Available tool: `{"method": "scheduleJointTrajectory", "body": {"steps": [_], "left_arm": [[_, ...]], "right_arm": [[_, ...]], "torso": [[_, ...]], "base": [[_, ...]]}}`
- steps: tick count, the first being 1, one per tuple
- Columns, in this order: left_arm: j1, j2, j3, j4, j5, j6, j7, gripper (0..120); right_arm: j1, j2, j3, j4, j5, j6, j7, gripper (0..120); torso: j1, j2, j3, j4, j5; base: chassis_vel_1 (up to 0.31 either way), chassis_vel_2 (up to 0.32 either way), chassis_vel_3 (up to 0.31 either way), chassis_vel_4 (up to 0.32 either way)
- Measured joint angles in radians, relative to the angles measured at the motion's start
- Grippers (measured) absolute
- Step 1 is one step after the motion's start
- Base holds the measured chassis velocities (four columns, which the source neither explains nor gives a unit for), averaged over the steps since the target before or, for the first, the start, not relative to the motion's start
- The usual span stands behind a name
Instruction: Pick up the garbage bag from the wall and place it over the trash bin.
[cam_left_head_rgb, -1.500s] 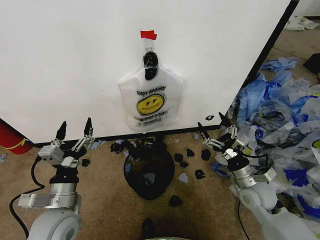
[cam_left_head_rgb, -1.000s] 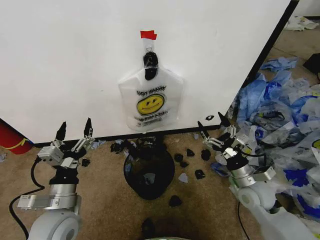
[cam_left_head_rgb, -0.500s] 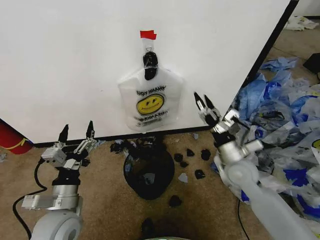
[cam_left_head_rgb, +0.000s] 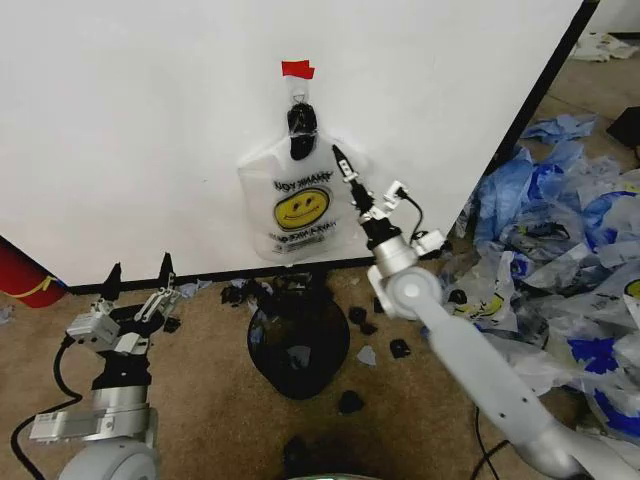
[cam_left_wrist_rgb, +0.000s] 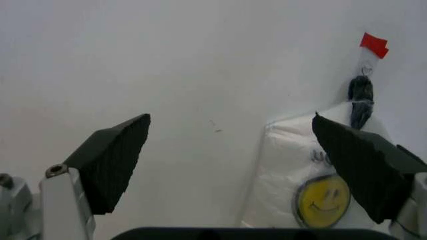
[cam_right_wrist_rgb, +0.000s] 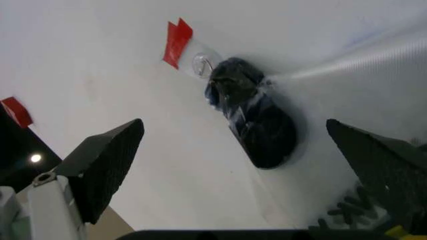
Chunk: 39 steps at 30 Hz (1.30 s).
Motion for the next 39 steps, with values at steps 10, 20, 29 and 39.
{"method": "scheduleJointTrajectory", "body": {"steps": [10,20,29,39], "left_arm": [[0.004,-0.013,0.009,-0.016,-0.015,-0.002,-0.001,94],[0.018,-0.016,0.005,-0.027,-0.018,-0.006,0.000,94],[0.025,-0.015,0.007,-0.028,-0.019,-0.010,0.001,94],[0.028,-0.019,0.019,-0.024,-0.016,-0.012,0.004,94]], "right_arm": [[0.035,0.087,-0.010,-0.096,-0.021,-0.009,-0.016,100],[0.096,0.148,-0.024,-0.198,-0.043,-0.014,-0.053,100],[0.126,0.145,-0.022,-0.223,-0.054,-0.015,-0.063,100],[0.136,0.142,-0.018,-0.224,-0.063,-0.018,-0.081,100]], "torso": [[0.000,0.000,0.000,0.0000,0.0000],[0.000,0.000,0.000,0.0003,-0.0001],[0.000,0.000,0.000,0.0001,0.0001],[0.000,0.000,0.000,0.0001,0.0001]], "base": [[0.000,0.000,0.000,0.000],[0.000,0.000,0.000,0.000],[0.000,0.000,0.000,0.000],[0.000,0.000,0.000,0.000]]}}
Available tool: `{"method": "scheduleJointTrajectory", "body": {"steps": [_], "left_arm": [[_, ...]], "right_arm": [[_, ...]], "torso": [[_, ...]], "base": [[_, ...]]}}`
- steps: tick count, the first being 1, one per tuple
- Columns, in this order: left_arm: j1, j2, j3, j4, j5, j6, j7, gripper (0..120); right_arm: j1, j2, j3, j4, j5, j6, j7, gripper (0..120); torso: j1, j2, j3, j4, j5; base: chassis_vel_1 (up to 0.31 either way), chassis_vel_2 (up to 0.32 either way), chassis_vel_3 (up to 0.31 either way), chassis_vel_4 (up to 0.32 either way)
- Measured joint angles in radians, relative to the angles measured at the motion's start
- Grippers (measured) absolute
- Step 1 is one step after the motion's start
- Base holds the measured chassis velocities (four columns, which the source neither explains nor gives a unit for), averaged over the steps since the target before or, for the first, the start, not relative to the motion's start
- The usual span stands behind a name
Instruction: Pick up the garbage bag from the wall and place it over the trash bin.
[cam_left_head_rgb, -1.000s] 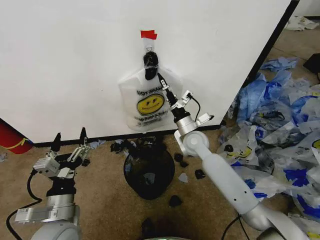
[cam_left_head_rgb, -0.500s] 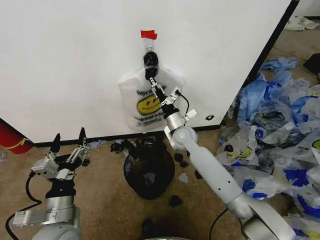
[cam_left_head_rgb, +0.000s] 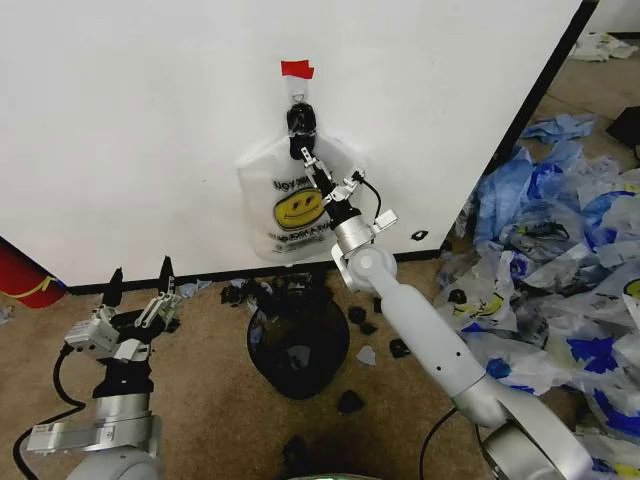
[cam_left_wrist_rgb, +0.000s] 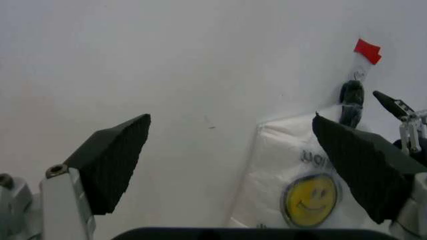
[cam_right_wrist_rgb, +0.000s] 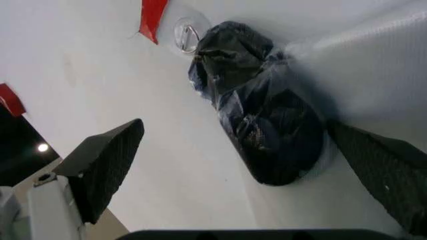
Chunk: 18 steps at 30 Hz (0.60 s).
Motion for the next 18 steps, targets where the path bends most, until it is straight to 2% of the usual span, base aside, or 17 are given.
{"method": "scheduleJointTrajectory", "body": {"steps": [2,6,8,12,14,18], "left_arm": [[0.004,-0.001,0.000,0.000,0.002,-0.003,0.001,94],[0.013,-0.004,0.000,-0.001,0.005,-0.008,0.004,94],[0.014,-0.005,0.001,-0.001,0.007,-0.009,0.005,94],[0.020,-0.010,0.010,0.004,0.017,-0.014,0.012,94],[0.021,-0.011,0.013,0.006,0.019,-0.015,0.015,94],[0.024,-0.015,0.022,0.007,0.024,-0.016,0.023,94]], "right_arm": [[0.004,0.003,0.000,-0.005,0.001,-0.002,-0.007,97],[0.005,0.007,0.000,-0.008,-0.002,-0.002,-0.009,79],[0.003,0.006,0.000,-0.007,-0.003,-0.002,-0.009,76],[-0.007,0.001,0.001,0.003,-0.008,0.000,-0.005,57],[-0.010,-0.001,0.002,0.006,-0.009,0.001,-0.003,54],[-0.020,-0.009,0.005,0.011,-0.009,0.003,0.000,38]], "torso": [[0.000,0.000,0.000,0.0000,0.0000],[0.000,0.000,0.000,0.0001,0.0000],[0.000,0.000,0.000,0.0001,0.0000],[0.000,0.000,0.000,0.0000,0.0000],[0.000,0.000,0.000,0.0000,0.0000],[0.000,0.000,0.000,-0.0001,0.0000]], "base": [[0.000,0.000,0.000,0.000],[0.000,0.000,0.000,0.000],[0.000,0.000,0.000,0.000],[0.000,0.000,0.000,0.000],[0.000,0.000,0.000,0.000],[0.000,0.000,0.000,0.000]]}}
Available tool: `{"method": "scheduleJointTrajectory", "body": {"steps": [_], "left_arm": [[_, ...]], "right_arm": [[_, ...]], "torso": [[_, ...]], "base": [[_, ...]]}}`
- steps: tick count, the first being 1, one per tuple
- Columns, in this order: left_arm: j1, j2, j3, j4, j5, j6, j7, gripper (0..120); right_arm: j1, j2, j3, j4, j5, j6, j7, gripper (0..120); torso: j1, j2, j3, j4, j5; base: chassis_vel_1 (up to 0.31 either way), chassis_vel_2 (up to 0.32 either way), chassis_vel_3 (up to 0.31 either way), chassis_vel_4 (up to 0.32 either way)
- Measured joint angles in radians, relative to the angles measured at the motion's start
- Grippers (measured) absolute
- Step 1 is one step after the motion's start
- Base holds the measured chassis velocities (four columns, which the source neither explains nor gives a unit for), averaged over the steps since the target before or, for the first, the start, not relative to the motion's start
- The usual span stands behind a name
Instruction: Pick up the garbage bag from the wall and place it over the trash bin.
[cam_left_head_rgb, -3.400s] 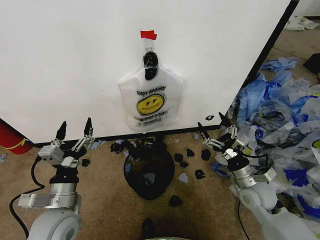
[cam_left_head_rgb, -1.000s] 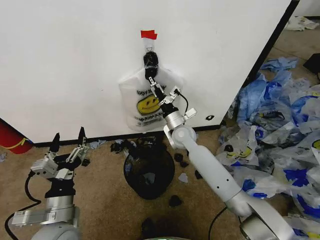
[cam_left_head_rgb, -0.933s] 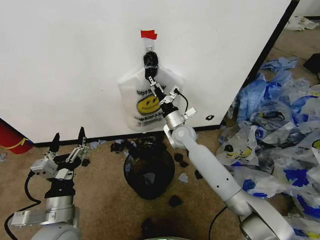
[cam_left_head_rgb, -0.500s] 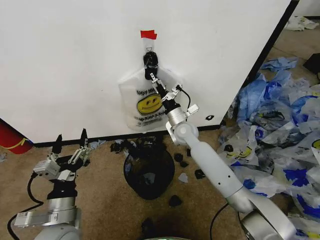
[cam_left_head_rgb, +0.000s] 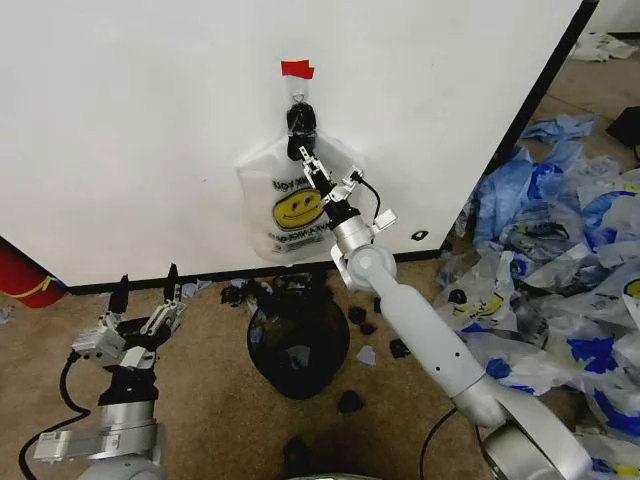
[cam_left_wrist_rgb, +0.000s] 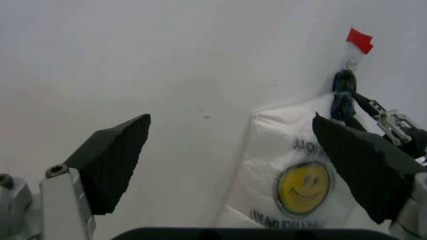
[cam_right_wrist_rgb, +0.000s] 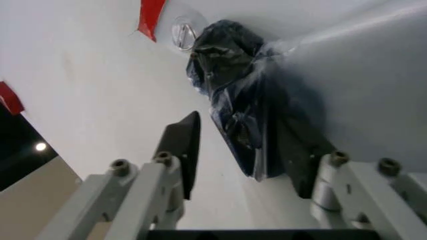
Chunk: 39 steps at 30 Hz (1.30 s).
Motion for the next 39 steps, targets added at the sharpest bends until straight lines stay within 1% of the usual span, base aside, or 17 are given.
{"method": "scheduleJointTrajectory", "body": {"steps": [2,3,4,5,7,8,9,10,11,20,24,25,28,31,32,39], "left_arm": [[0.002,0.000,0.001,0.000,0.001,0.000,0.002,94],[0.002,0.000,0.001,0.000,0.001,0.000,0.002,94],[0.003,0.000,0.001,-0.001,0.001,0.000,0.002,94],[0.004,0.000,0.001,-0.002,0.001,0.000,0.003,94],[0.006,0.000,0.001,-0.004,0.001,0.000,0.004,94],[0.006,0.000,0.000,-0.004,0.001,-0.001,0.004,94],[0.009,0.000,0.000,-0.008,0.001,-0.001,0.006,94],[0.009,0.000,0.000,-0.008,0.001,-0.001,0.006,94],[0.011,0.000,0.000,-0.010,0.002,-0.002,0.008,94],[0.023,-0.004,-0.002,-0.018,0.005,-0.010,0.014,94],[0.022,-0.004,-0.001,-0.019,0.005,-0.011,0.014,94],[0.022,-0.004,-0.001,-0.019,0.005,-0.011,0.014,94],[0.022,-0.003,0.002,-0.019,0.005,-0.011,0.014,94],[0.019,-0.004,0.009,-0.018,0.005,-0.011,0.015,94],[0.019,-0.004,0.009,-0.018,0.005,-0.011,0.015,94],[0.022,-0.003,0.014,-0.017,0.009,-0.012,0.015,93]], "right_arm": [[0.000,-0.003,0.002,-0.002,0.001,0.001,0.000,30],[0.000,-0.003,0.002,-0.002,0.001,0.001,0.000,30],[0.000,-0.004,0.003,-0.004,0.001,0.002,0.000,26],[0.000,-0.005,0.004,-0.005,0.002,0.003,-0.001,19],[0.000,-0.007,0.006,-0.005,0.005,0.003,-0.001,13],[0.000,-0.007,0.006,-0.005,0.006,0.003,-0.001,11],[0.001,-0.007,0.007,-0.006,0.008,0.003,-0.002,4],[0.001,-0.007,0.007,-0.006,0.008,0.003,-0.002,4],[0.002,-0.007,0.007,-0.006,0.009,0.003,-0.003,0],[-0.015,-0.015,0.005,0.010,0.012,0.007,-0.013,0],[-0.063,-0.062,-0.011,0.071,0.006,0.008,-0.033,0],[-0.063,-0.062,-0.011,0.071,0.006,0.008,-0.033,0],[-0.101,-0.109,-0.023,0.122,0.003,0.007,-0.052,0],[-0.132,-0.143,-0.026,0.158,-0.002,0.007,-0.067,0],[-0.132,-0.143,-0.026,0.158,-0.002,0.007,-0.067,0],[-0.171,-0.205,-0.038,0.174,-0.043,0.012,-0.111,0]], "torso": [[0.000,0.000,0.000,0.0001,0.0000],[0.000,0.000,0.000,0.0001,0.0000],[0.000,0.000,0.000,0.0001,0.0000],[0.000,0.000,0.000,0.0001,0.0000],[0.000,0.000,0.000,0.0000,0.0000],[0.000,0.000,0.000,0.0000,0.0000],[0.000,0.000,0.000,0.0000,0.0000],[0.000,0.000,0.000,0.0000,0.0000],[0.000,0.000,0.000,0.0001,0.0000],[0.000,0.000,0.000,0.0003,0.0000],[0.000,0.000,0.000,0.0000,0.0000],[0.000,0.000,0.000,0.0000,0.0000],[0.000,0.000,0.000,-0.0002,0.0001],[0.000,0.000,0.000,0.0000,0.0001],[0.000,0.000,0.000,0.0000,0.0001],[0.000,0.000,0.000,0.0001,0.0001]], "base": [[0.000,0.000,0.000,0.000],[0.000,0.000,0.000,0.000],[0.000,0.000,0.000,0.000],[0.000,0.000,0.000,0.000],[0.000,0.000,0.000,0.000],[0.000,0.000,0.000,0.000],[0.000,0.000,0.000,0.000],[0.000,0.000,0.000,0.000],[0.000,0.000,0.000,0.000],[0.000,0.000,0.000,0.000],[0.000,0.000,0.000,0.000],[0.000,0.000,0.000,0.000],[0.000,0.000,0.000,0.000],[0.000,0.000,0.000,0.000],[0.000,0.000,0.000,0.000],[0.000,0.000,0.000,0.000]]}}
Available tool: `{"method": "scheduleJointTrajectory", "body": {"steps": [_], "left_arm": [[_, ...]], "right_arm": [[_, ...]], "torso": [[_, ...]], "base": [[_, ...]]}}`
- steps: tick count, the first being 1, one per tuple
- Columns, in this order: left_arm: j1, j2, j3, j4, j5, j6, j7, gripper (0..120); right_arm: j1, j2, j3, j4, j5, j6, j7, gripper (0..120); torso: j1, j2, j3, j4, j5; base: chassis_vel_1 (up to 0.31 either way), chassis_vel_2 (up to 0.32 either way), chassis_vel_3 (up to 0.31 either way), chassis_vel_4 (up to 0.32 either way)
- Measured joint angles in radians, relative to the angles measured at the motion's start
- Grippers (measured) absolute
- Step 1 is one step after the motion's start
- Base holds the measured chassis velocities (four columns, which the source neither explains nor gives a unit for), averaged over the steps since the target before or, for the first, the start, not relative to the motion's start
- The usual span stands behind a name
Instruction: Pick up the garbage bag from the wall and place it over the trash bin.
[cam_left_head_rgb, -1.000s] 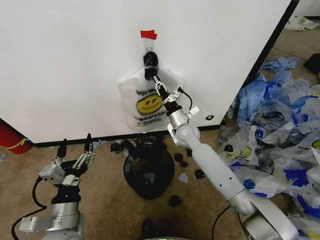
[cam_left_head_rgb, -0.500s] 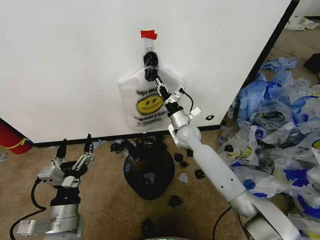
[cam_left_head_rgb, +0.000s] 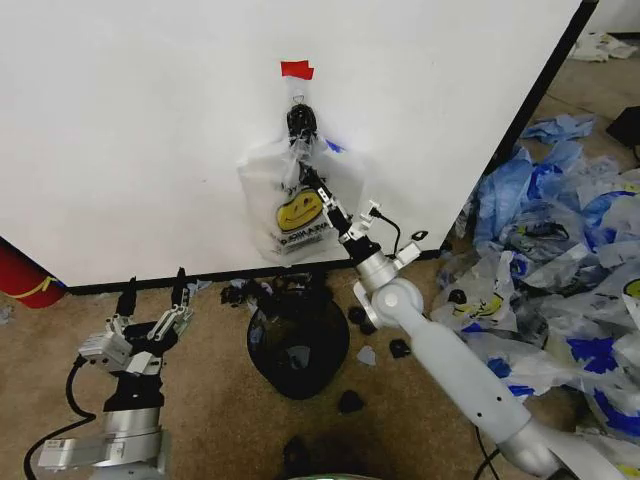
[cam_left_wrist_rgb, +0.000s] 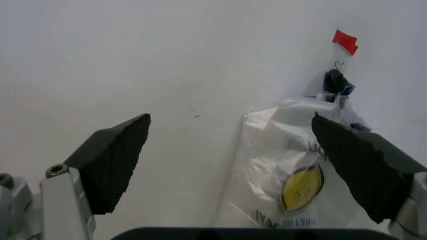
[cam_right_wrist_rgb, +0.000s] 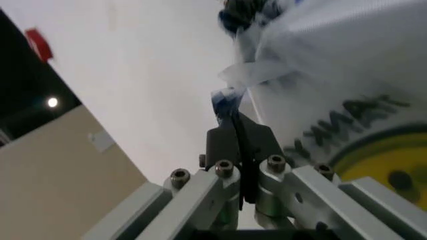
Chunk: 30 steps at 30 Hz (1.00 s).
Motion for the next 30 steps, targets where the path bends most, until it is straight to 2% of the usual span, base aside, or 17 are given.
{"method": "scheduleJointTrajectory", "body": {"steps": [8,30], "left_arm": [[0.009,-0.002,0.004,0.000,0.006,-0.009,0.011,93],[0.005,0.011,0.019,0.006,0.009,-0.018,0.012,93]], "right_arm": [[-0.004,-0.047,-0.009,-0.032,-0.067,0.003,-0.076,0],[-0.023,-0.092,-0.022,-0.095,-0.207,0.036,-0.139,0]], "torso": [[0.000,0.000,0.000,0.0000,-0.0001],[0.000,0.000,0.000,-0.0001,-0.0002]], "base": [[0.000,0.000,0.000,0.000],[0.000,0.000,0.000,0.000]]}}
